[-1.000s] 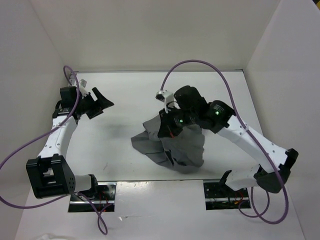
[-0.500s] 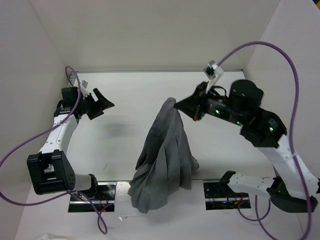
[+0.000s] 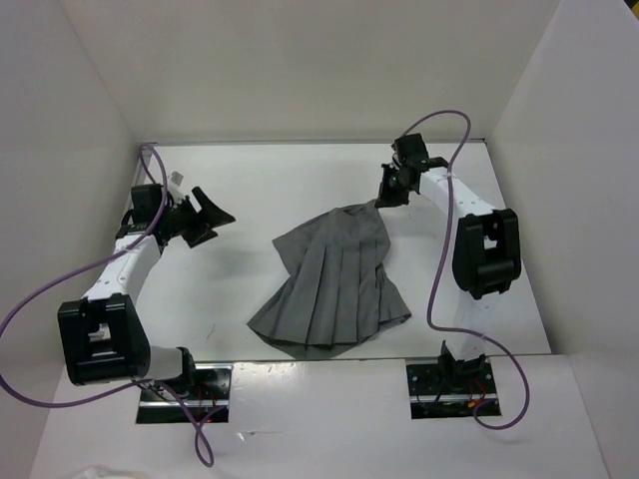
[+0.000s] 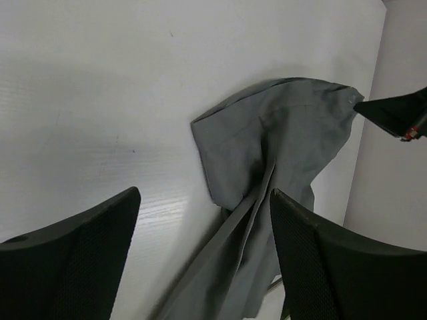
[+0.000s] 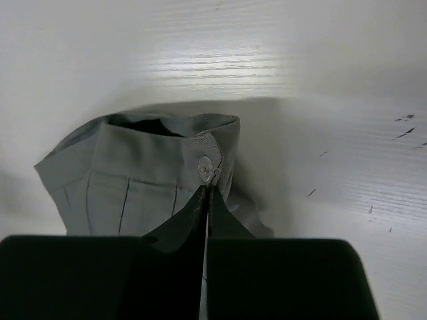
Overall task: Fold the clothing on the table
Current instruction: Move the skirt to the center of the board, then flatten the skirt out
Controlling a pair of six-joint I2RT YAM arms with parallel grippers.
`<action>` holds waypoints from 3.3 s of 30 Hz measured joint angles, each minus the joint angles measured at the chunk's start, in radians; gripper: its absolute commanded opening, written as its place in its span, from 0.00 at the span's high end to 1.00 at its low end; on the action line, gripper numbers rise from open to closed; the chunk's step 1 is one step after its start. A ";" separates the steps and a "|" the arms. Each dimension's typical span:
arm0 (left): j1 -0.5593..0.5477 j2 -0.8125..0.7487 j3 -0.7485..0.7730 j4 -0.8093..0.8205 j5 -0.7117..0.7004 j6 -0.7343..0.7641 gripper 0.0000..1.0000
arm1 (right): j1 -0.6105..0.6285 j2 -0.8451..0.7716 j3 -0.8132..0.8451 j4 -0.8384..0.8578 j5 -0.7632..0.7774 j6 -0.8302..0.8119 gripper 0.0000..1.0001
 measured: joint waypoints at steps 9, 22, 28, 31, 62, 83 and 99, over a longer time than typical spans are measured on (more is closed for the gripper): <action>-0.163 0.034 -0.056 0.153 0.004 -0.070 0.37 | -0.011 0.068 0.047 0.001 -0.014 -0.001 1.00; -0.342 0.410 -0.080 0.376 -0.116 -0.347 0.43 | -0.011 0.076 0.050 0.001 -0.021 -0.002 1.00; -0.377 0.459 -0.023 0.400 -0.188 -0.399 0.58 | -0.011 0.076 0.046 0.001 -0.020 -0.001 1.00; -0.388 0.487 -0.016 0.416 -0.215 -0.420 0.84 | -0.011 0.076 0.036 0.002 -0.020 -0.001 1.00; -0.148 0.297 0.764 0.158 0.151 -0.200 1.00 | -0.088 -0.437 0.192 -0.024 -0.064 -0.074 1.00; -0.124 0.445 0.979 0.008 0.261 -0.106 1.00 | -0.089 -0.384 0.264 -0.031 -0.017 -0.072 1.00; -0.103 -0.223 0.583 0.035 0.349 -0.102 1.00 | -0.044 -0.934 0.110 -0.104 -0.093 -0.087 1.00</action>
